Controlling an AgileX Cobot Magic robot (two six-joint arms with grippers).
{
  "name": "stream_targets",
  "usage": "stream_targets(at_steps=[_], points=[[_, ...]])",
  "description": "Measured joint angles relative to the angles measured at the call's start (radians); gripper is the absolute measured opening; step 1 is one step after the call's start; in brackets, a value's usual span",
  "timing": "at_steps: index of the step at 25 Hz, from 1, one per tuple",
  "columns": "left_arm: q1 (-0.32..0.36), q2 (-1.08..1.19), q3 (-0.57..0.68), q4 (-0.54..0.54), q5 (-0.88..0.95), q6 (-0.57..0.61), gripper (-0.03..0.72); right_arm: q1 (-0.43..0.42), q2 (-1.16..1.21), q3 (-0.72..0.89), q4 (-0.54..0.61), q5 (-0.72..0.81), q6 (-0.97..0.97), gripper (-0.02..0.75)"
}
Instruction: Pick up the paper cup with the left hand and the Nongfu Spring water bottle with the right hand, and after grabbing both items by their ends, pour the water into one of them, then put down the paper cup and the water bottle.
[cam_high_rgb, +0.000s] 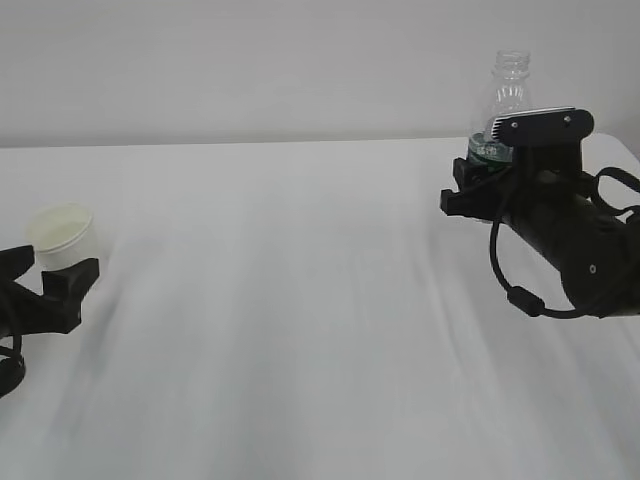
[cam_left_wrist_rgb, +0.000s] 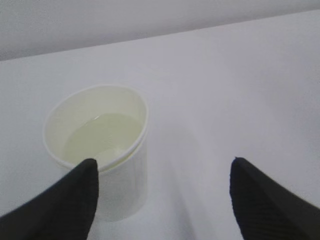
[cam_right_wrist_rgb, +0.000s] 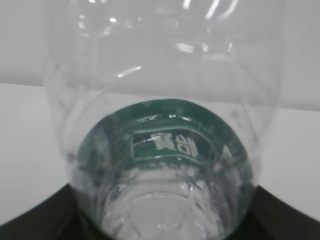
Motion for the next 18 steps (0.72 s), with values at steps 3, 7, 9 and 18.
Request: stream_targets(at_steps=[3,7,9,18], points=[[-0.006,-0.039,0.013,0.000,0.000,0.000,0.593,0.000,0.000,0.000,0.000,0.000,0.000,0.456],[-0.006,-0.083,0.023,-0.004,0.000,0.000,0.592,0.000,0.000,0.000,0.000,0.000,0.000,0.456],[-0.006,-0.100,0.024,-0.004,0.000,0.000,0.591,0.000,0.000,0.000,0.000,0.000,0.000,0.456],[-0.006,-0.153,0.024,-0.005,0.000,0.000,0.591,0.000,0.045,0.000,0.000,-0.078,0.000,0.456]])
